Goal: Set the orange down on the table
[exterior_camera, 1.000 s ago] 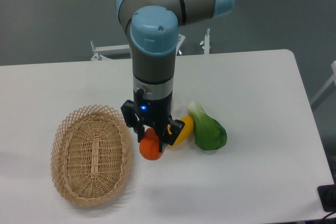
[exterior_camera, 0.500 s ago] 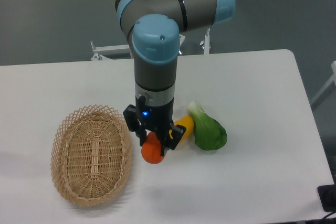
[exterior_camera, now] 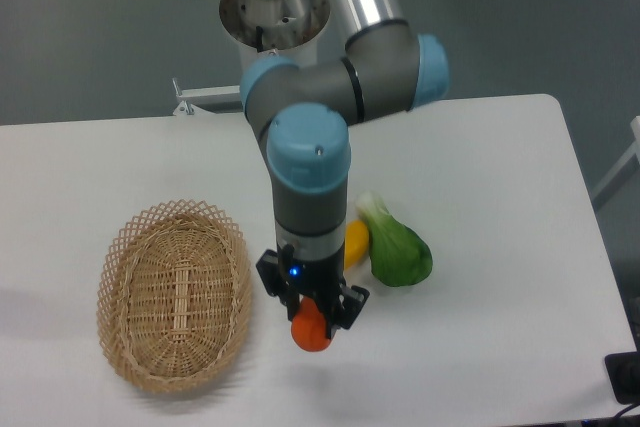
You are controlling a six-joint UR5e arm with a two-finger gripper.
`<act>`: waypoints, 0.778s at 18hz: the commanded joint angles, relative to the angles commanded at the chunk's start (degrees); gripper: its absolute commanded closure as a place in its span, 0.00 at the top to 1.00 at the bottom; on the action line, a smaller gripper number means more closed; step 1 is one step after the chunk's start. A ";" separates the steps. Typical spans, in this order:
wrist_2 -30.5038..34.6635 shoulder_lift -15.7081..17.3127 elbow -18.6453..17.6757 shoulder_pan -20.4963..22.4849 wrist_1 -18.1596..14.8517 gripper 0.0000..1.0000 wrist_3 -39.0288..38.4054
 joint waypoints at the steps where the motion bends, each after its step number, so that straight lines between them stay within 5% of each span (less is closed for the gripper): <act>1: 0.18 -0.53 -0.18 0.00 0.09 0.52 0.00; 14: 5.89 -2.21 -5.10 -0.61 0.79 0.52 -0.97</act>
